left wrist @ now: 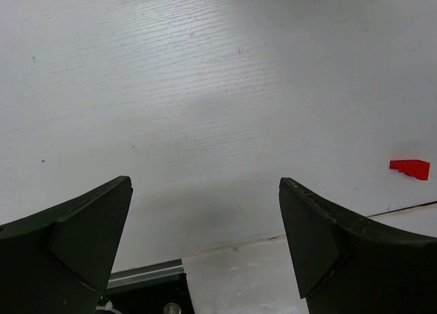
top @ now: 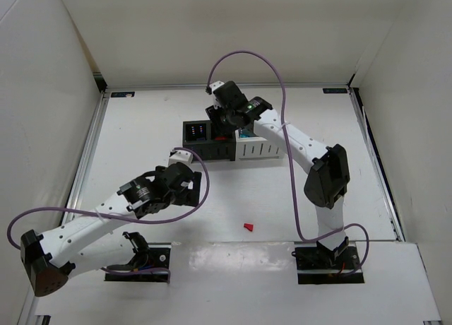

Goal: Sort the legos into containers by color

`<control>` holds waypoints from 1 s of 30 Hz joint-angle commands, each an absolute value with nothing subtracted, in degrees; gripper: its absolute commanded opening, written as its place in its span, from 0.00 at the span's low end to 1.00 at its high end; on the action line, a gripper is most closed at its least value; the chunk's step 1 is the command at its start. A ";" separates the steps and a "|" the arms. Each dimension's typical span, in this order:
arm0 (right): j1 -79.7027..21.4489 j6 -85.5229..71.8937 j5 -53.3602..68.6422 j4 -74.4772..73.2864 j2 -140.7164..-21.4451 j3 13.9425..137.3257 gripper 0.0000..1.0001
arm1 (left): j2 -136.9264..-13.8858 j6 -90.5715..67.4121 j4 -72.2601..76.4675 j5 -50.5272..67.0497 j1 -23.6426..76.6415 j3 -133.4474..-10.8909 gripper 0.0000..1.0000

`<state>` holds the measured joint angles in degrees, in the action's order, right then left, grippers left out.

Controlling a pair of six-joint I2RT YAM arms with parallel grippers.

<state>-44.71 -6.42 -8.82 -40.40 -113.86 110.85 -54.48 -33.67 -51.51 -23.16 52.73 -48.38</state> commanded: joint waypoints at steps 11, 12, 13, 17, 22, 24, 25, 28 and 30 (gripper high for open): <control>-42.20 -11.86 -15.73 -37.36 -98.92 103.29 0.54 | -56.86 -19.80 -43.52 -4.41 54.40 -47.74 1.00; -41.67 -12.56 -16.60 -37.09 -97.05 97.70 0.54 | -58.26 -17.43 -40.63 -3.09 56.67 -47.46 1.00; -39.22 -14.22 -16.52 -37.00 -91.29 95.73 0.54 | -60.19 -14.71 -38.43 -0.20 57.73 -47.29 1.00; -35.43 -16.43 -15.38 -35.68 -79.23 81.77 0.54 | -70.29 -7.31 -34.37 0.26 63.89 -50.53 0.94; -33.40 -18.72 -14.15 -40.68 -68.13 74.63 0.55 | -84.62 3.86 -30.86 2.01 68.64 -56.06 0.90; -33.31 -18.72 -14.50 -43.22 -66.63 74.18 0.55 | -89.27 6.83 -30.06 4.38 69.95 -57.73 0.87; -33.14 -18.81 -14.50 -44.11 -66.45 74.01 0.55 | -90.25 7.29 -29.36 4.74 70.83 -58.70 0.86; -33.75 -19.16 -14.94 -46.67 -65.57 73.74 0.55 | -94.38 9.05 -27.17 3.26 72.59 -59.33 0.86; -34.54 -19.34 -15.21 -47.19 -65.04 73.57 0.55 | -95.18 9.23 -27.07 2.64 72.42 -60.03 0.85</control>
<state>-33.65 -18.09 -14.74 -44.47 -65.95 74.08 -95.39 5.50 -29.67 1.98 71.68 -57.82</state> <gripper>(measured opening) 0.548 0.856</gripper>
